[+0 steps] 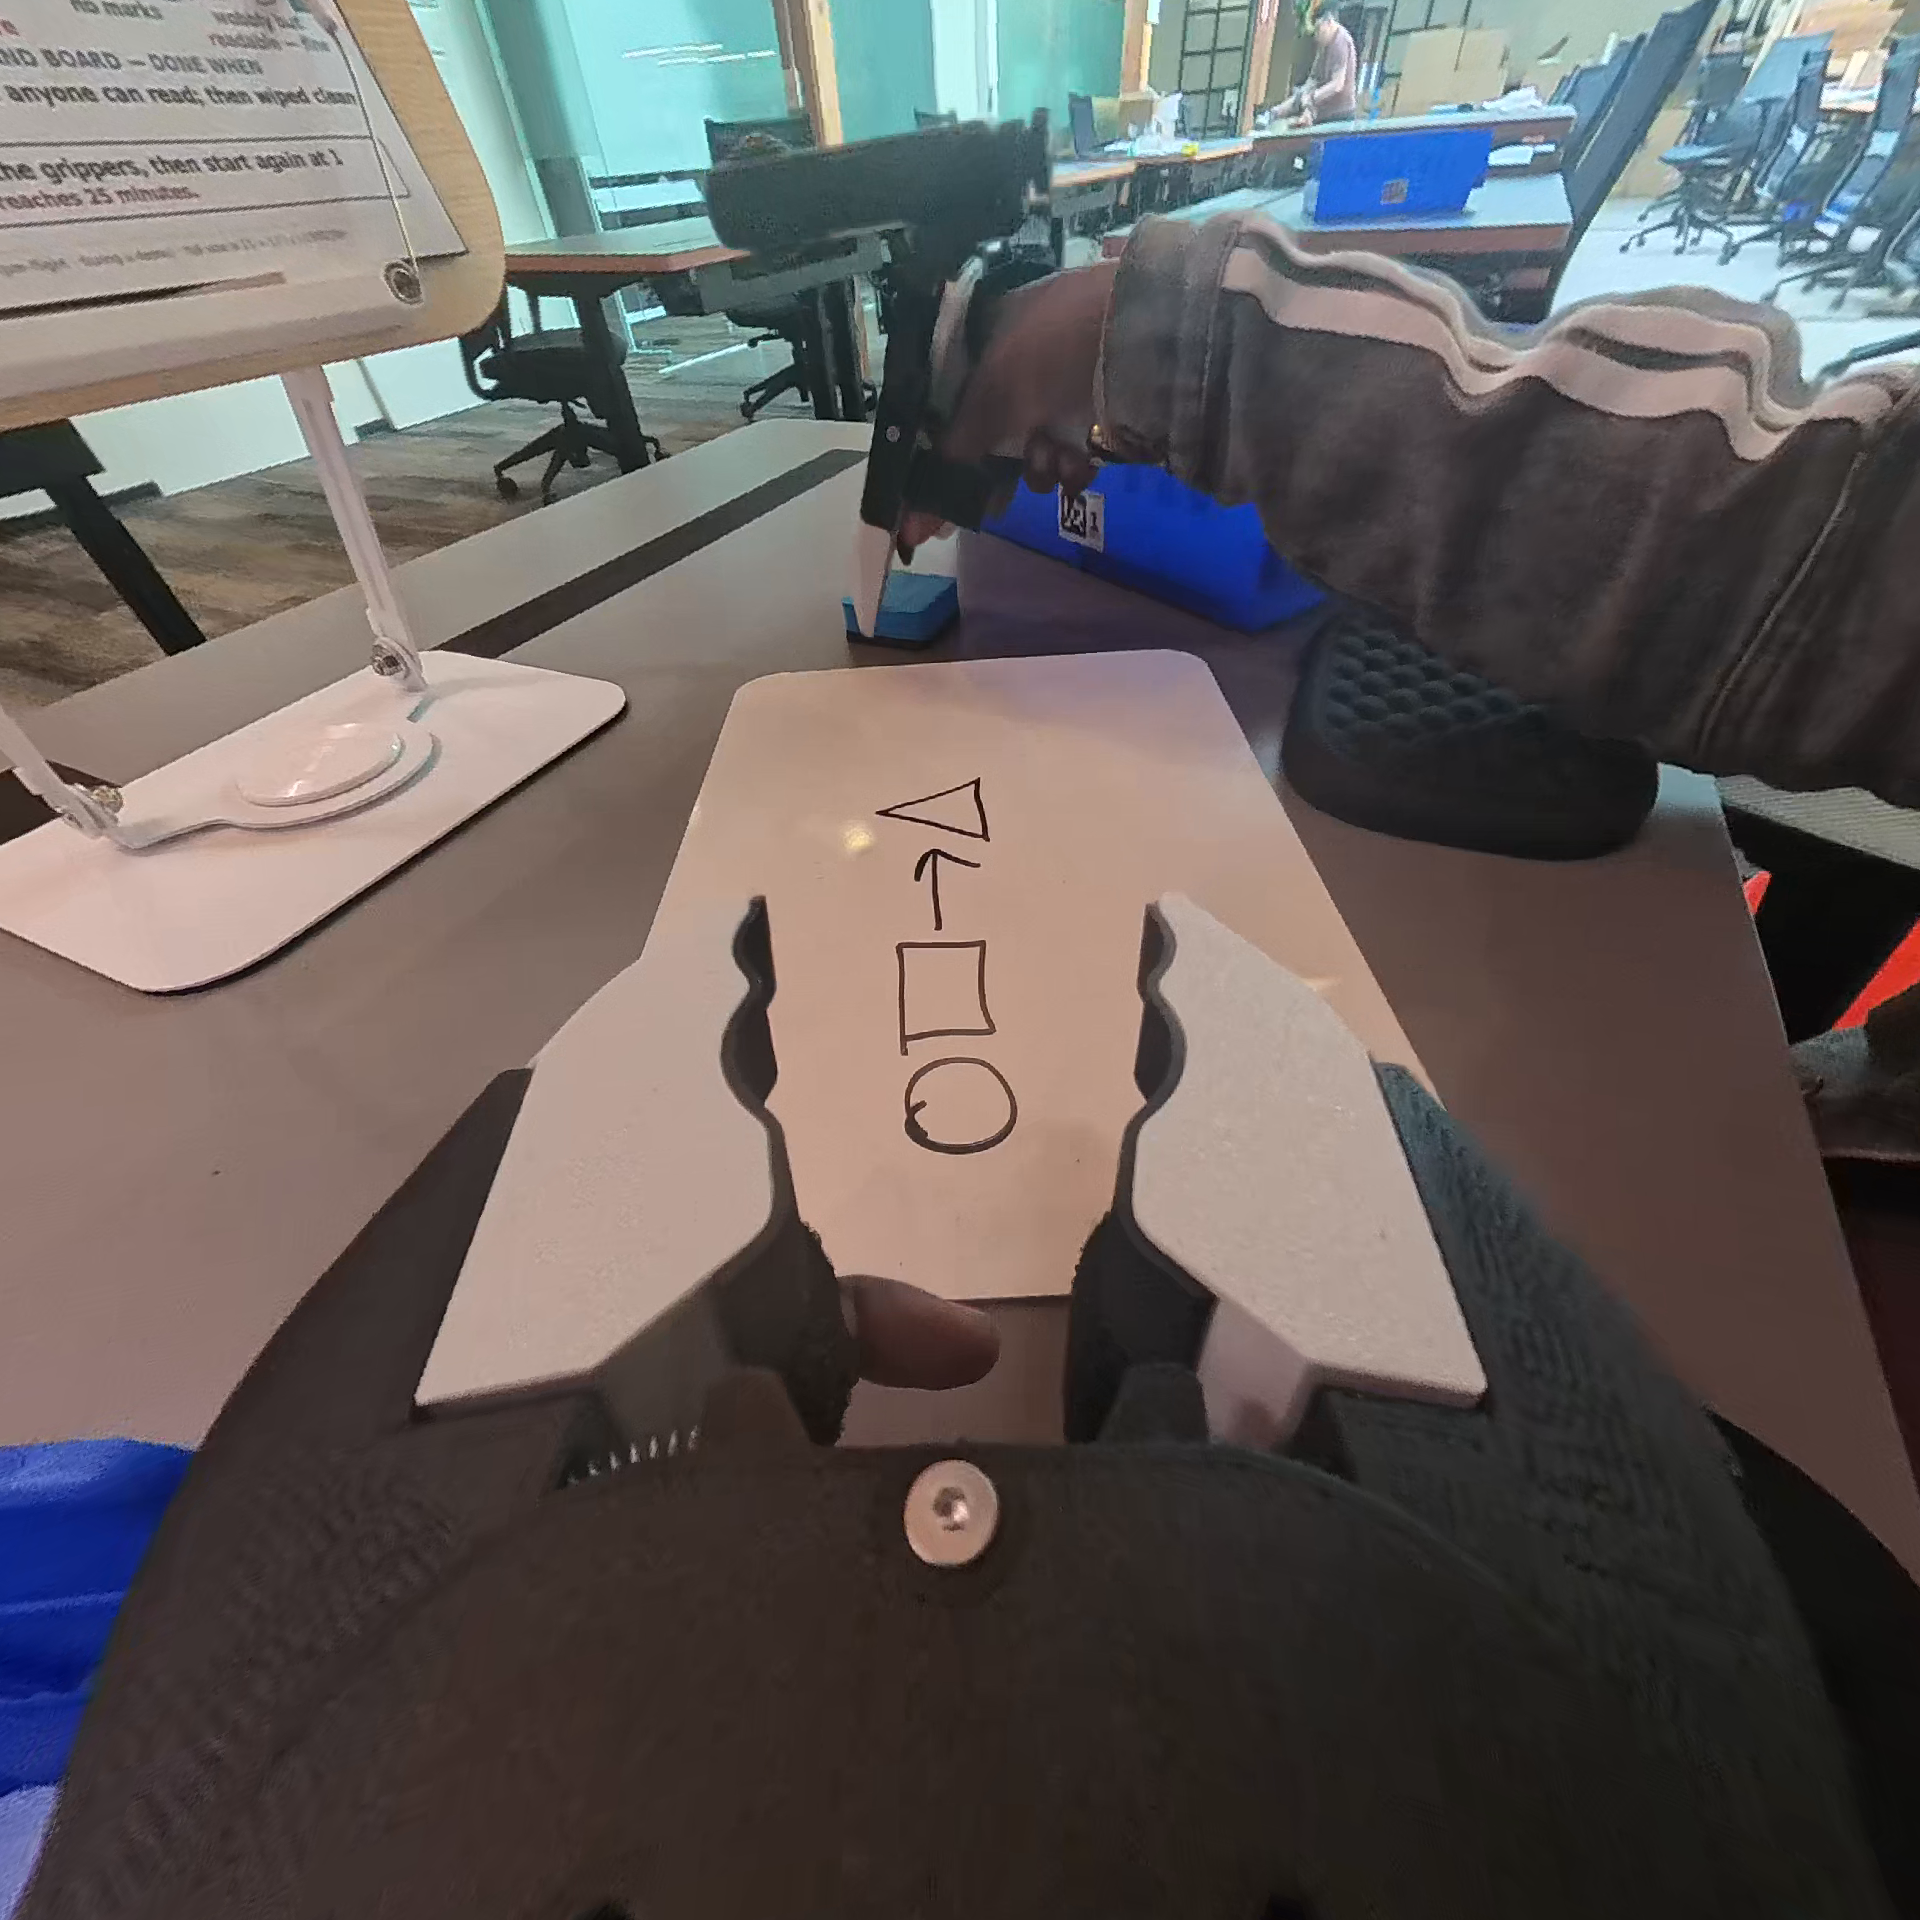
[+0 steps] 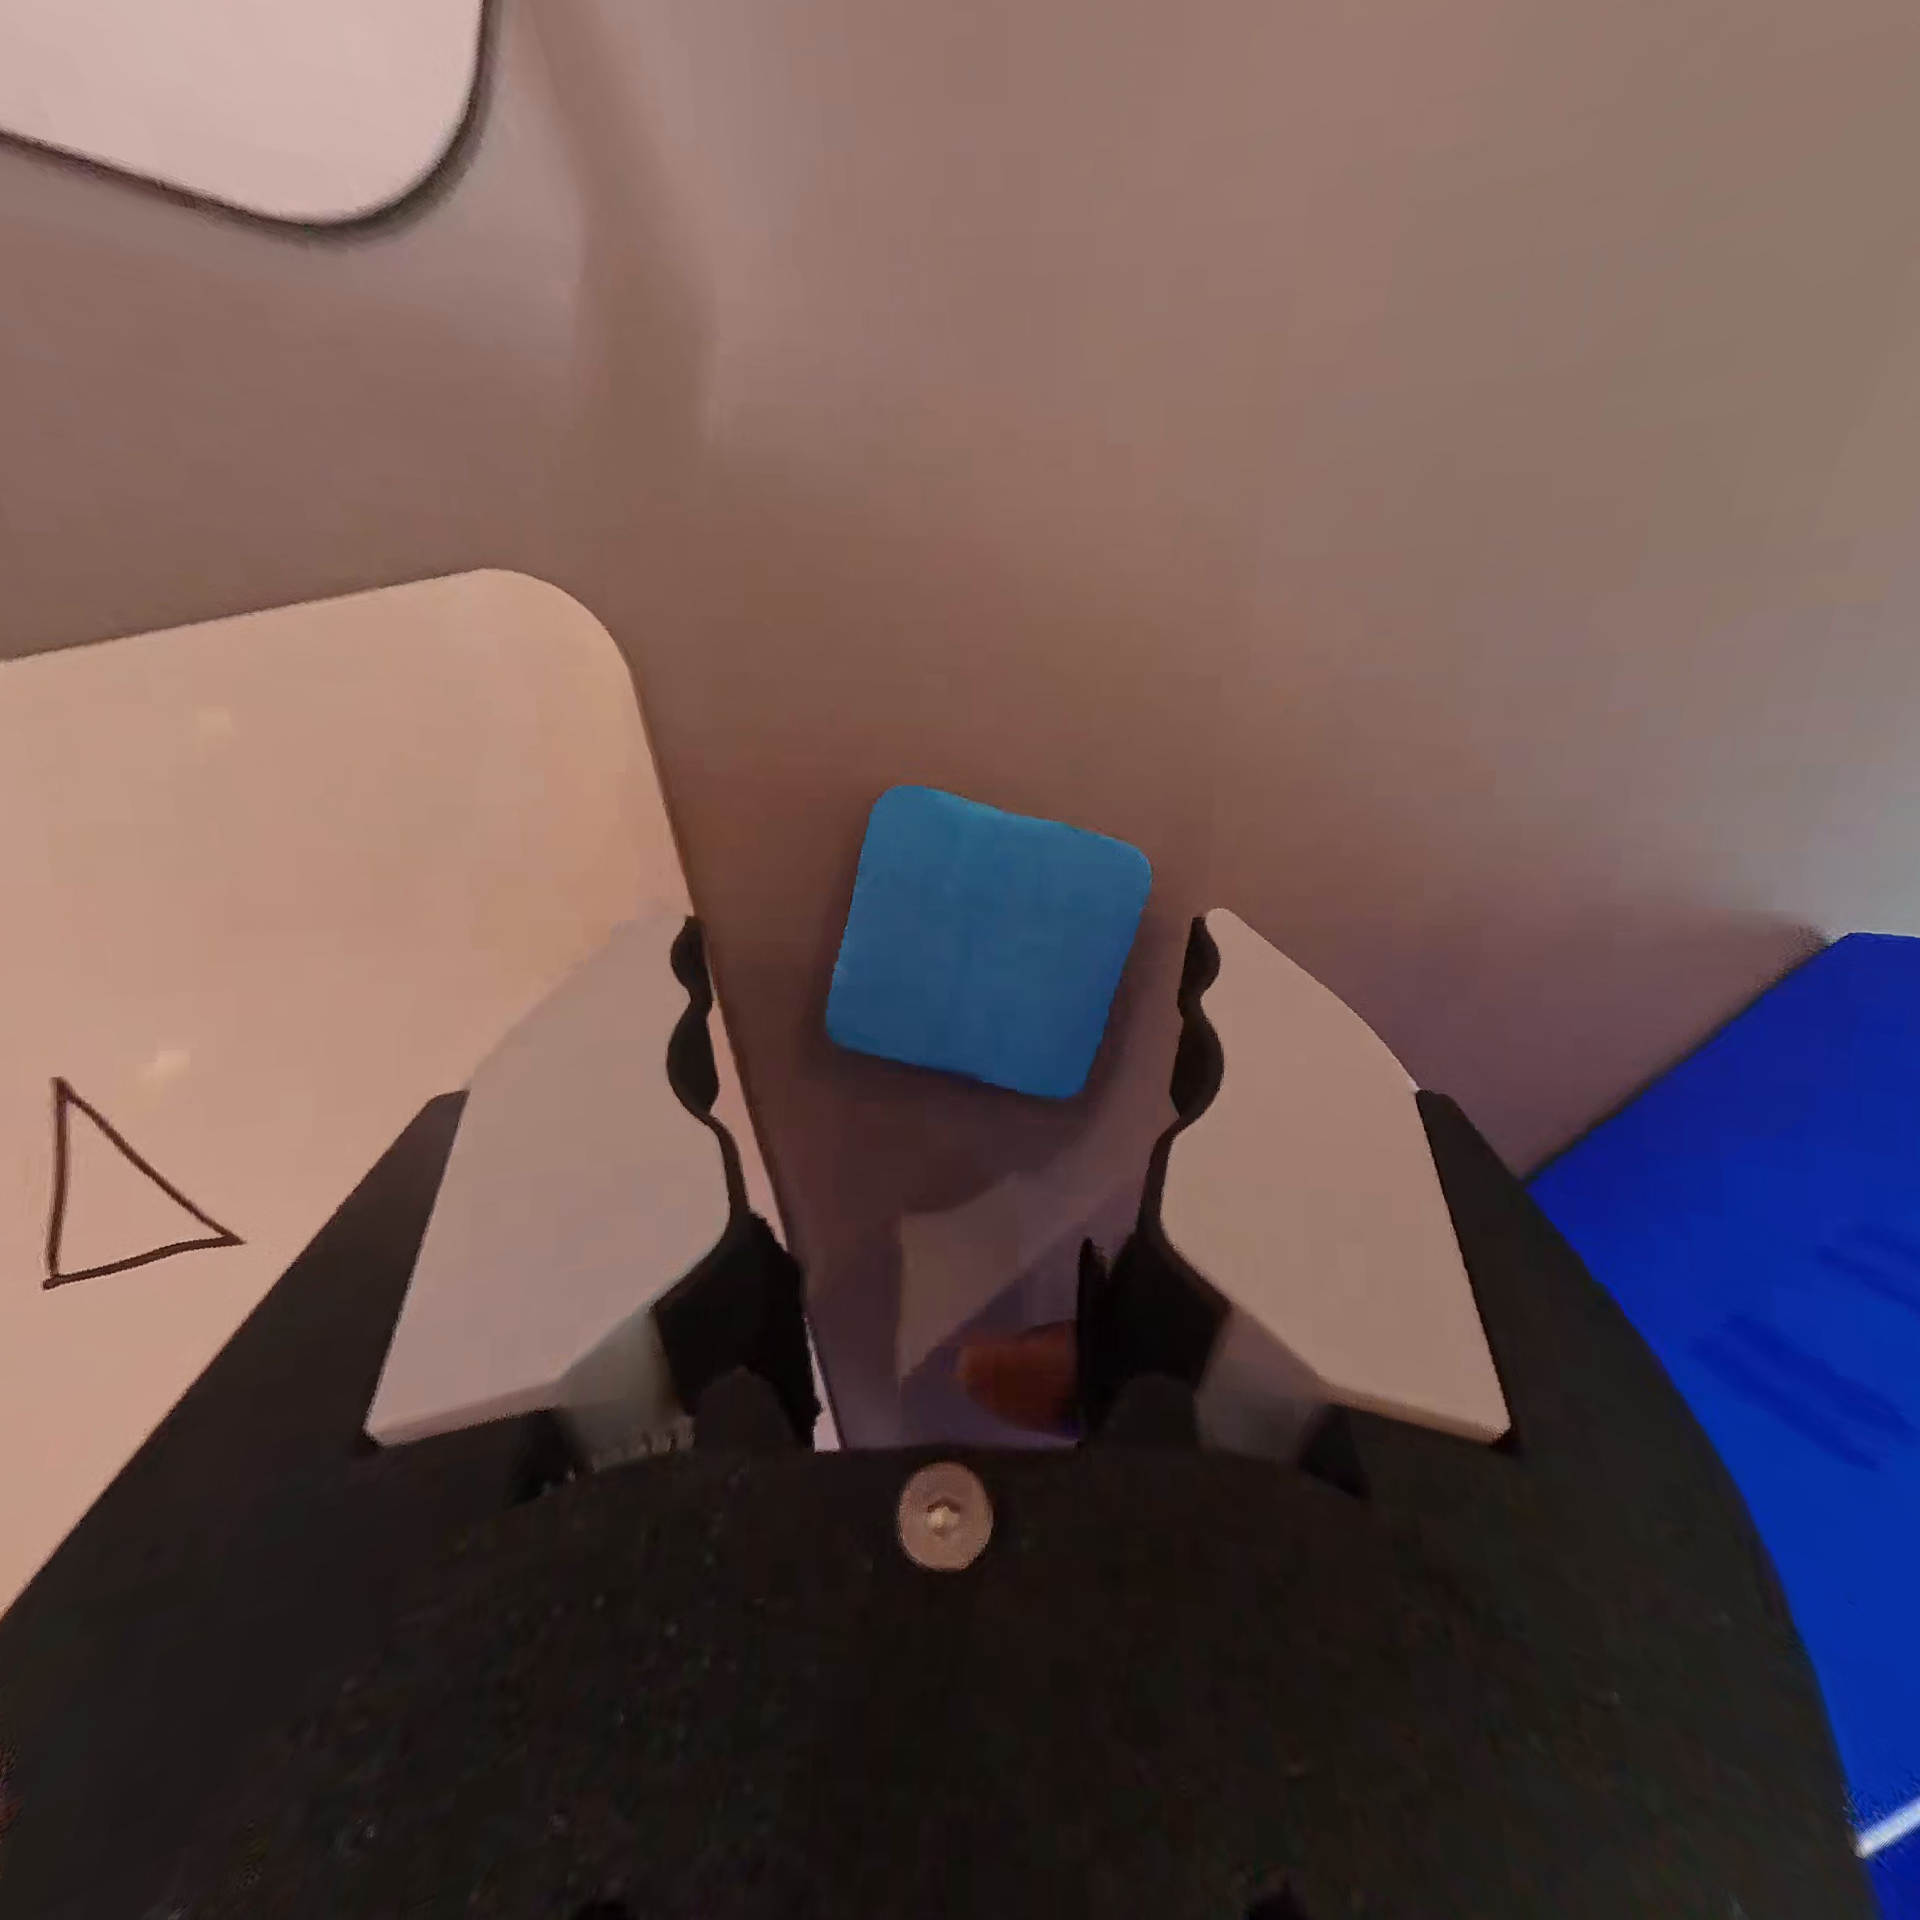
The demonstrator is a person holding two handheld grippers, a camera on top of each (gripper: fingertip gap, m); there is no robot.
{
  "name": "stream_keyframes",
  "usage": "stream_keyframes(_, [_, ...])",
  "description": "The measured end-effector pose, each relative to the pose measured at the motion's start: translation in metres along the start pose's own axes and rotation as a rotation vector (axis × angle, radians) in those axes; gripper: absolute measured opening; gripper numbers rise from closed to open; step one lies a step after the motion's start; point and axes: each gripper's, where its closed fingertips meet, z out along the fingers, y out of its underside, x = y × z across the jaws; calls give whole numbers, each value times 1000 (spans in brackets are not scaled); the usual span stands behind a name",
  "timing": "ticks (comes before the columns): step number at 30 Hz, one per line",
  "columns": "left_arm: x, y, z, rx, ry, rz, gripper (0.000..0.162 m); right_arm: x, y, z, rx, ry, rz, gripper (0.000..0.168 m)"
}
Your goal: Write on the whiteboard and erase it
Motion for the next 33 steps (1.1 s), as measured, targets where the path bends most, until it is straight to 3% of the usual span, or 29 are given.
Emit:
stream_keyframes(1, [0, 2, 0, -13, 0, 8, 65, 1, 1, 2, -7, 3, -15, 80])
stream_keyframes(2, [0, 4, 0, -30, -2, 18, 61, 1, -1, 3, 5, 3, -37, 57])
stream_keyframes(3, [-2, 8, 1, -52, -12, 34, 52, -1, -3, 2, 26, 2, -55, 54])
stream_keyframes(7, [-14, 31, 1, -203, -77, 98, 15, -41, -11, -26, 157, -77, -186, 53])
stream_keyframes(10, [-9, 44, 1, -295, -32, 77, 4, -116, -4, -62, 283, -247, -376, 53])
stream_keyframes(14, [0, 56, -1, -375, 50, 53, 0, -207, 40, -84, 285, -402, -661, 53])
stream_keyframes(19, [6, 88, -3, -585, 89, 97, 1, -262, 85, -79, 194, -433, -866, 53])
stream_keyframes(25, [8, 88, -3, -595, 128, 35, 0, -282, 104, -58, 104, -407, -942, 54])
stream_keyframes(28, [8, 87, -3, -591, 126, 33, 0, -282, 106, -58, 103, -407, -917, 64])
stream_keyframes(33, [8, 87, -3, -587, 128, 20, 0, -278, 108, -61, 118, -374, -867, 59])
